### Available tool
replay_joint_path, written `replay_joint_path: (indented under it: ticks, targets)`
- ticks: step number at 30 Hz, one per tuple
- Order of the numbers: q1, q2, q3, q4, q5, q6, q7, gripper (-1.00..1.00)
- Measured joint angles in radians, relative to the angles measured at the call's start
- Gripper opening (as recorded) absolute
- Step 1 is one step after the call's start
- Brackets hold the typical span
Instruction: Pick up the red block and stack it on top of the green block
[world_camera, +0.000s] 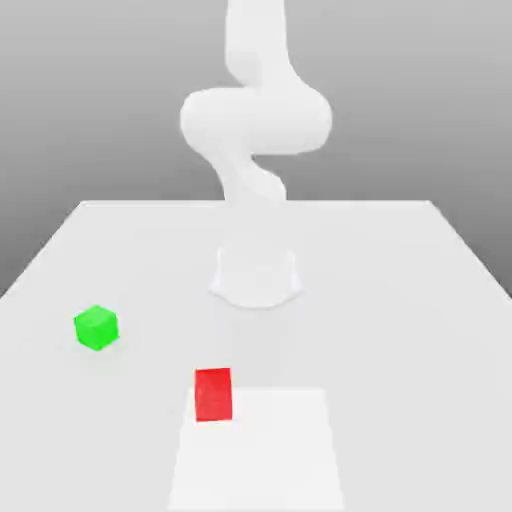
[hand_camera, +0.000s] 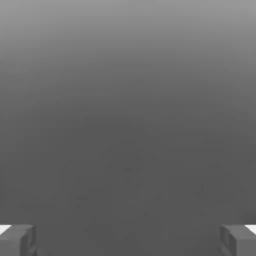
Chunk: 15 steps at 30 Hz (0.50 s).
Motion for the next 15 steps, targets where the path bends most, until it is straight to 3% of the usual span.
replay_joint_path:
  ticks: [9, 15]
  targets:
    - [0.033, 0.3, -0.113, -0.244, 0.046, 0.206, -0.146, 0.0]
    - [0.028, 0.523, -0.141, -0.423, 0.025, 0.365, -0.212, 0.0]
